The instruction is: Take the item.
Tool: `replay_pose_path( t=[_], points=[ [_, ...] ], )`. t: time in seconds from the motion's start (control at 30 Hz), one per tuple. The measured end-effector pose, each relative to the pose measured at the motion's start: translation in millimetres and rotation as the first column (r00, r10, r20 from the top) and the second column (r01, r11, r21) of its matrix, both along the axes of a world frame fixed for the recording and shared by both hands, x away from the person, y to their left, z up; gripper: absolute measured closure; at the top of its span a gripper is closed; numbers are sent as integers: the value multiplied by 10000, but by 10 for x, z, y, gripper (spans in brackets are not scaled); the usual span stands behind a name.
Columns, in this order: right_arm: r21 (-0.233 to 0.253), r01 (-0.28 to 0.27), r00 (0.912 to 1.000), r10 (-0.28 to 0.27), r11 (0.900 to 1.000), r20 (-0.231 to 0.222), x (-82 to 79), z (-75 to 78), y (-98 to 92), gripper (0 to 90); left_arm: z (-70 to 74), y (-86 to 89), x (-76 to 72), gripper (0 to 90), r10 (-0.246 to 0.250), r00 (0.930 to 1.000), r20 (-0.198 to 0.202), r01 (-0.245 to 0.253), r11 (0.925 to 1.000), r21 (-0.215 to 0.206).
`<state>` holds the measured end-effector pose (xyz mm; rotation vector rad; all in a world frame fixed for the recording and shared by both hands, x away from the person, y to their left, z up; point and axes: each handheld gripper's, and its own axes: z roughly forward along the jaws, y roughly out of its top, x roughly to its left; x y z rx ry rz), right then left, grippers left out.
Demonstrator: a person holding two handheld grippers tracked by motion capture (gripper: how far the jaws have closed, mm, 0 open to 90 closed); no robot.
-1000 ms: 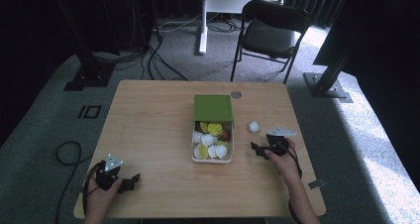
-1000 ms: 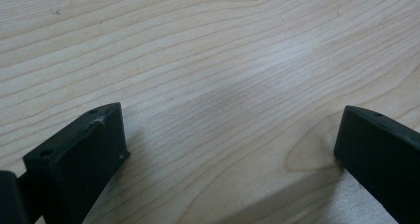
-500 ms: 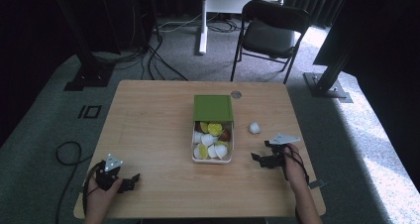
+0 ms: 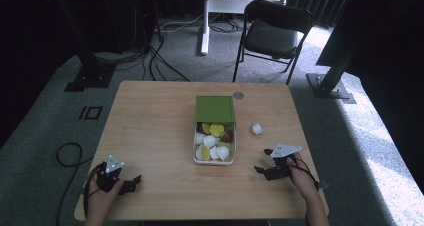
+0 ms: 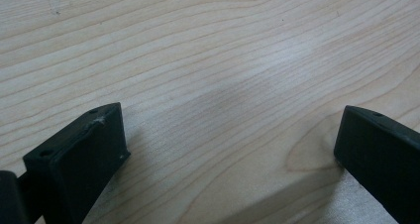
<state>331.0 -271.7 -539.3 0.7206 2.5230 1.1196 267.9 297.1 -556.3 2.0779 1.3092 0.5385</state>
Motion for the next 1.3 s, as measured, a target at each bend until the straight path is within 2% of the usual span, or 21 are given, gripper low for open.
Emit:
replay_pose_path(
  t=[0.13, 0.23, 0.33, 0.4, 0.6, 0.8, 0.87, 0.97, 1.07, 1.17, 1.23, 1.3],
  points=[
    [39, -442, 9990, 442, 9990, 79, -51, 6, 15, 187, 0, 0, 0, 7, -1, 10000, 3, 1, 10000, -2],
    [75, -604, 9981, 605, 9981, -86, -79, 6, 11, 186, 0, 0, 0, 7, 2, 10000, 0, -2, 10000, -3],
    [-77, -620, 9981, 620, 9980, -73, -127, -13, 5, 173, 0, 1, 0, 7, -8, 10000, -2, 8, 10000, 10],
    [-221, -727, 9973, 725, 9971, -62, -163, -33, -1, 126, 0, 1, 0, 7, -9, 10000, -4, 9, 10000, 12],
    [-338, -789, 9967, 794, 9963, 143, -238, -46, -60, 131, 0, 1, 0, 7, -5, 10000, -5, 5, 10000, 9],
    [-596, -1307, 9911, 1321, 9896, 190, -288, -67, -89, 133, 0, 1, 0, 7, -8, 10000, -6, 8, 10000, 10],
    [-617, -1488, 9888, 1492, 9869, 23, -295, -86, -87, 134, 0, 1, 0, 7, -7, 10000, -3, 7, 10000, 13],
    [-1021, -1939, 9810, 1924, 9757, -249, -325, -119, -67, 133, 0, 1, 0, 7, -9, 10000, -6, 9, 10000, 16],
    [-789, -2144, 9761, 2108, 9735, -521, -349, -146, -62, 129, 0, 1, 0, 7, -9, 10000, -4, 9, 10000, 15],
    [-511, -2017, 9782, 1986, 9781, -609, -348, -171, -88, 128, 0, 1, 0, 7, -6, 10000, -5, 6, 10000, 14],
    [-105, -1928, 9791, 1917, 9812, -675, -348, -208, -112, 124, 0, 1, 0, 7, -10, 10000, -5, 10, 10000, 15],
    [-21, -1946, 9786, 1940, 9809, -691, -350, -215, -134, 126, 0, 1, 0, 7, -11, 10000, -4, 11, 10000, 16]
  ],
)
